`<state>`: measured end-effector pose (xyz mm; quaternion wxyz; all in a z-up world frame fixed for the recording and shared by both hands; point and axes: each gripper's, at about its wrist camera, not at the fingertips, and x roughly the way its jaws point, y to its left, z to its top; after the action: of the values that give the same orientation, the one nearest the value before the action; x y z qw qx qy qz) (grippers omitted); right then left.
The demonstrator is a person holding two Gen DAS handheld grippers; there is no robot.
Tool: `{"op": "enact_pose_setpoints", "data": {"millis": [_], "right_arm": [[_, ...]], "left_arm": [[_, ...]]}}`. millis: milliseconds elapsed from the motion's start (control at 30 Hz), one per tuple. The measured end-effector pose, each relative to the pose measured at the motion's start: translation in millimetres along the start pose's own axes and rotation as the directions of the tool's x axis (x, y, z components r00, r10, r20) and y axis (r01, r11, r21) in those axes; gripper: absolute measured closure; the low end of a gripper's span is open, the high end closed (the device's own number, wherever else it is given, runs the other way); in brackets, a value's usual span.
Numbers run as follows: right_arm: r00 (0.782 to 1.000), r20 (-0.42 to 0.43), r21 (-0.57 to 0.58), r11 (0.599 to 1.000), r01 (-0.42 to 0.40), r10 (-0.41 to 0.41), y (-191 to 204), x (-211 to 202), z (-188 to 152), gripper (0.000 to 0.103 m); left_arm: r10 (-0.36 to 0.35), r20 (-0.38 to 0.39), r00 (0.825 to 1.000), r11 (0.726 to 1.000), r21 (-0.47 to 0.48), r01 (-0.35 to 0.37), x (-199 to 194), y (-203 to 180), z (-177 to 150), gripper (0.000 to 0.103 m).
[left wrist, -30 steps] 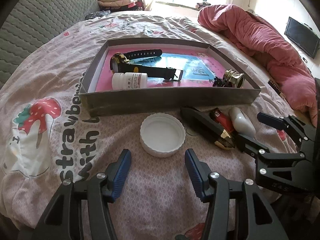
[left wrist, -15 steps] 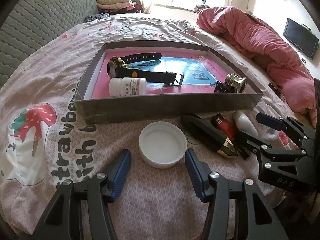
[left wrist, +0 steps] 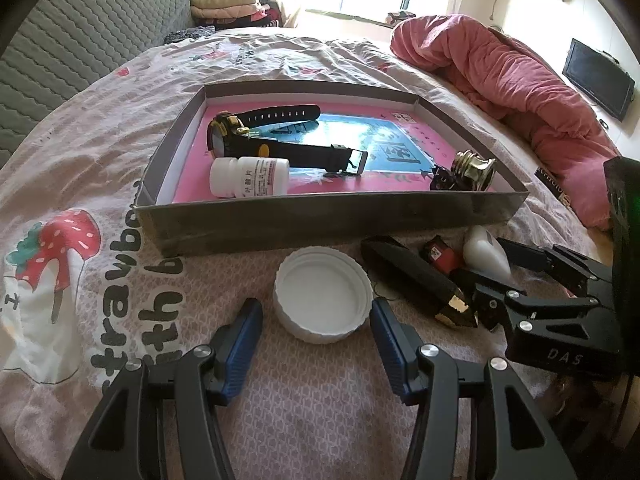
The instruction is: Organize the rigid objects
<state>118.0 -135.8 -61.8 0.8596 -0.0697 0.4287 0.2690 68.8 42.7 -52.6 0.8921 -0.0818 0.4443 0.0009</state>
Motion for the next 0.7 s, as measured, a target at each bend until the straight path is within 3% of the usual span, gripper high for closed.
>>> {"op": "enact_pose_setpoints", "data": {"millis": [400,533,700], "right_arm": [[1.000,-0.013,-0.017,0.999,-0.028,0.028,-1,3,2,0.027],[0.999,-0.002,-0.016,0.999,-0.043,0.043,-1,0,5,0.040],[0.997,0.002,-0.012,0.997,-0.076,0.076,-6,-4,3,0.040]], "left_arm": [[-0.008,0.013,1.000,1.000,0.003,0.008,9,1,2,0.047],[0.002,0.015,1.000,1.000,0.010,-0.002,13,-1,3,0.047],[0.016,0.028,0.999,1.000,0.024,-0.017,16,-4,6,0.047]]}}
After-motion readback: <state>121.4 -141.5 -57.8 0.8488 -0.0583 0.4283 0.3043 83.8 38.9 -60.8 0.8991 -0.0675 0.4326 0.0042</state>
